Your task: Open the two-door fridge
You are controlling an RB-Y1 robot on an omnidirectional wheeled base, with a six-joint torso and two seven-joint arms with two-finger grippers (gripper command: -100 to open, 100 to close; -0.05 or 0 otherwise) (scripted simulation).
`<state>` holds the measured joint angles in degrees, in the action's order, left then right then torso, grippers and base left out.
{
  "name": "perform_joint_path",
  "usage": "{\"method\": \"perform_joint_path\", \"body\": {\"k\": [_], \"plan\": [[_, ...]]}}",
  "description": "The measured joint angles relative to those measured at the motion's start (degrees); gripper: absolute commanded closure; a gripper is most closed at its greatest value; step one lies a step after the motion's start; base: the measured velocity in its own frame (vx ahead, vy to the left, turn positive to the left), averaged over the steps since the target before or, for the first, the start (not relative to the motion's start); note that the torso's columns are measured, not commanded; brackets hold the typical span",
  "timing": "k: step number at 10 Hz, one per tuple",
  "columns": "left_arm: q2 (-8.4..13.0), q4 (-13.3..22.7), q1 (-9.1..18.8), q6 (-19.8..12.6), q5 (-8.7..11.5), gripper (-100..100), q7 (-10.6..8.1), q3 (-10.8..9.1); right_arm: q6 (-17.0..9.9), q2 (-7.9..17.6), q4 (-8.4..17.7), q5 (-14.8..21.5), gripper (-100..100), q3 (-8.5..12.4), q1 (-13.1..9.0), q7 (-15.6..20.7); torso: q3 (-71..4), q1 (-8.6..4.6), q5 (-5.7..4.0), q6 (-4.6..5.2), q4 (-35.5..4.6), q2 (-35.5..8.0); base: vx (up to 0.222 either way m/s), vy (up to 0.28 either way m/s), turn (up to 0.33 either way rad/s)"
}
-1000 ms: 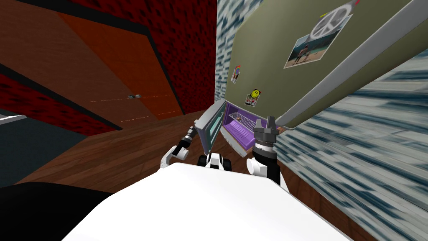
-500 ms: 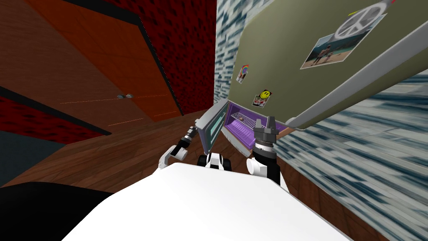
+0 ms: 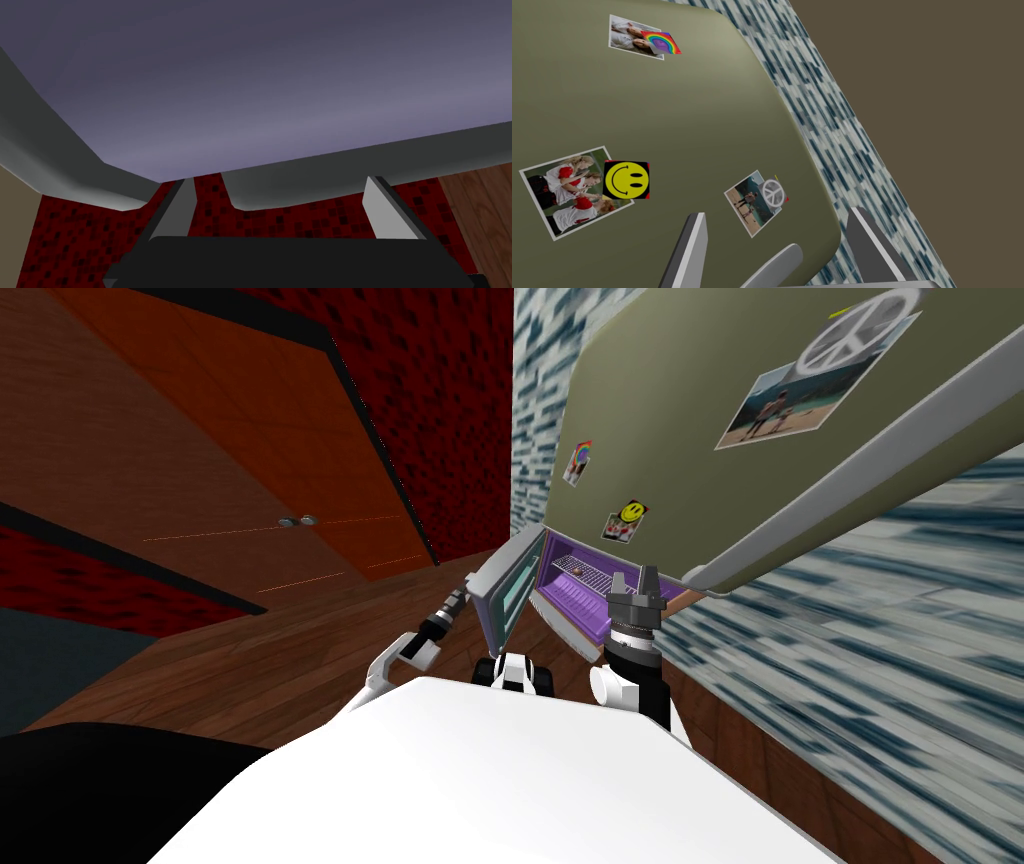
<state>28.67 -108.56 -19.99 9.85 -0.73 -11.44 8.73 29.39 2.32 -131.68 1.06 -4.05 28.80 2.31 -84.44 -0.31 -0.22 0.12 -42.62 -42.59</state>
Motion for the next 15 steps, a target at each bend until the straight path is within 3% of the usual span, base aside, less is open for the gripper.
{"method": "perform_joint_path", "body": {"k": [5,6,7,8,15], "plan": [[5.68,-1.19,0.59,-1.62,-4.00,-100,3.43,-0.96,0.00,0.00,0.00,0.00,0,0.00,0.00,0.00,0.01,0.06,0.10,-0.07,0.18,0.06,0.004,0.022,-0.014],[5.79,-1.15,0.62,-1.74,-4.08,-100,3.57,-1.02,0.00,0.00,0.00,0.00,0,0.00,0.00,0.00,-0.02,0.09,0.14,-0.09,0.24,0.11,0.000,0.000,0.000],[5.78,-1.09,0.61,-1.80,-4.06,100,3.54,-1.06,0.00,0.00,0.00,0.00,0,0.00,0.00,0.00,-0.03,0.14,0.16,-0.10,0.26,0.14,0.000,0.000,0.000],[5.79,-1.08,0.61,-1.82,-4.06,-100,3.54,-1.07,0.00,0.00,0.00,0.00,0,0.00,0.00,0.00,-0.06,0.22,0.18,-0.11,0.29,0.20,0.022,0.001,0.075],[11.04,-11.37,-2.68,-7.19,-2.43,-100,0.68,-2.54,0.00,0.00,0.00,0.00,0,0.00,0.00,0.00,-0.13,0.29,0.21,-0.12,0.34,0.31,0.018,-0.002,0.065]]}}
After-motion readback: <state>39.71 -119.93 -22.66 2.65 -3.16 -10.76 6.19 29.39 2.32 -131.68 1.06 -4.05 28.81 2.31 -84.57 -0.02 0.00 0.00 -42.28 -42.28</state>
